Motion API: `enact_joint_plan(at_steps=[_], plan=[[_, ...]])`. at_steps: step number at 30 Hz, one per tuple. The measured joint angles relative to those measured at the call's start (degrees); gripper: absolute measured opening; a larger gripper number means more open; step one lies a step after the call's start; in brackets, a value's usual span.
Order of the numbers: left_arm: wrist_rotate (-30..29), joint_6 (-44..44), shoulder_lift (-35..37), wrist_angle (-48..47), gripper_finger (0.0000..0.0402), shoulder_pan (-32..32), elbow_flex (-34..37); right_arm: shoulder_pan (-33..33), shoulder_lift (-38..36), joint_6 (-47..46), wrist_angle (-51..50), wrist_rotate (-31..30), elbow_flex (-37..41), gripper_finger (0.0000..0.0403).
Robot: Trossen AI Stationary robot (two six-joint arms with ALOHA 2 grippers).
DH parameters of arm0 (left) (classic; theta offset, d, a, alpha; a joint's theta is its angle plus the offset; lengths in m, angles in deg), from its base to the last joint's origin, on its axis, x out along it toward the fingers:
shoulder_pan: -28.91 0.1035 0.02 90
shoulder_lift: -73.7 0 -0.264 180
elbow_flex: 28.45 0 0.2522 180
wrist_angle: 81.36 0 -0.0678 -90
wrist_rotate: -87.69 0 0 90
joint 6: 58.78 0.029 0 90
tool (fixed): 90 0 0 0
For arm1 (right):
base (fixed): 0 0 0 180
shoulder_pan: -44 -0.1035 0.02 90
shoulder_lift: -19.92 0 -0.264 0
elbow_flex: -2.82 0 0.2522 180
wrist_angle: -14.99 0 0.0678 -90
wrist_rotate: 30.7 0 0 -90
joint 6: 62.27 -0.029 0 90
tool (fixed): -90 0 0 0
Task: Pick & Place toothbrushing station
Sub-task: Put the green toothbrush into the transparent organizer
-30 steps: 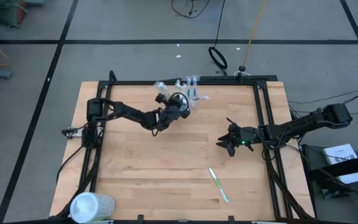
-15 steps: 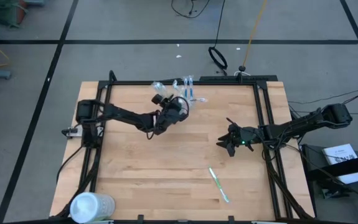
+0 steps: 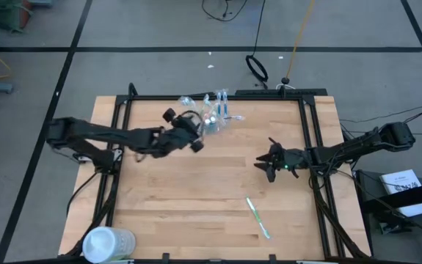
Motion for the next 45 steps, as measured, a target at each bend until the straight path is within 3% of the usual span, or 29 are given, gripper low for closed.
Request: enact_joint_plan(at_steps=[3, 6, 8, 11, 15, 21, 26, 29, 32, 35, 40, 45], plan=[[6.7, -4.1, 6.4, -8.3, 0.0168, -1.6, 0.0, 0.2, 0.0, 3.1, 4.9, -7.6, 0.0, 0.016], [8.4, -9.4, 12.0, -16.3, 0.0168, -3.7, 0.0, 1.2, 0.0, 2.5, 10.5, -13.3, 0.0, 0.016], [6.5, -11.3, 14.9, -20.4, 0.0168, -5.7, 0.7, 1.5, 0.0, 4.5, 14.5, -9.9, 0.0, 0.016], [2.9, -15.3, 18.7, -21.6, 0.0168, -9.1, 4.9, 0.8, 0.0, 6.5, 21.9, 1.3, 0.0, 0.016], [2.5, -18.4, 23.2, -17.9, 0.0168, -13.3, 11.8, -3.1, 0.4, 10.1, 26.0, 3.3, -3.1, 0.016], [2.7, -17.6, 25.5, -12.2, 0.0168, -15.3, 16.5, -11.3, 9.7, 20.9, 12.9, -0.6, -18.9, 0.016], [3.4, -18.3, 25.6, -11.8, 0.0168, -15.3, 16.5, -17.2, 18.1, 30.6, -13.4, -0.5, -35.0, 0.016], [3.7, -18.9, 25.5, -11.8, 0.0168, -15.3, 16.5, -19.7, 21.6, 35.1, -26.4, -0.5, -40.5, 0.016], [3.7, -20.1, 24.8, -11.8, 0.0168, -15.3, 16.5, -21.9, 23.9, 38.0, -32.0, 0.0, -41.3, 0.016], [3.9, -21.2, 24.2, -12.0, 0.0168, -15.3, 16.6, -23.8, 25.5, 38.2, -36.8, 5.2, -40.2, 0.016], [3.4, -24.0, 22.0, -11.6, 0.0168, -15.2, 16.6, -29.3, 30.1, 35.6, -37.1, 8.6, -39.4, 0.016], [3.4, -24.2, 18.9, -8.8, 0.0168, -14.9, 16.6, -34.7, 35.5, 45.5, -37.9, 8.7, -39.3, 0.016]])
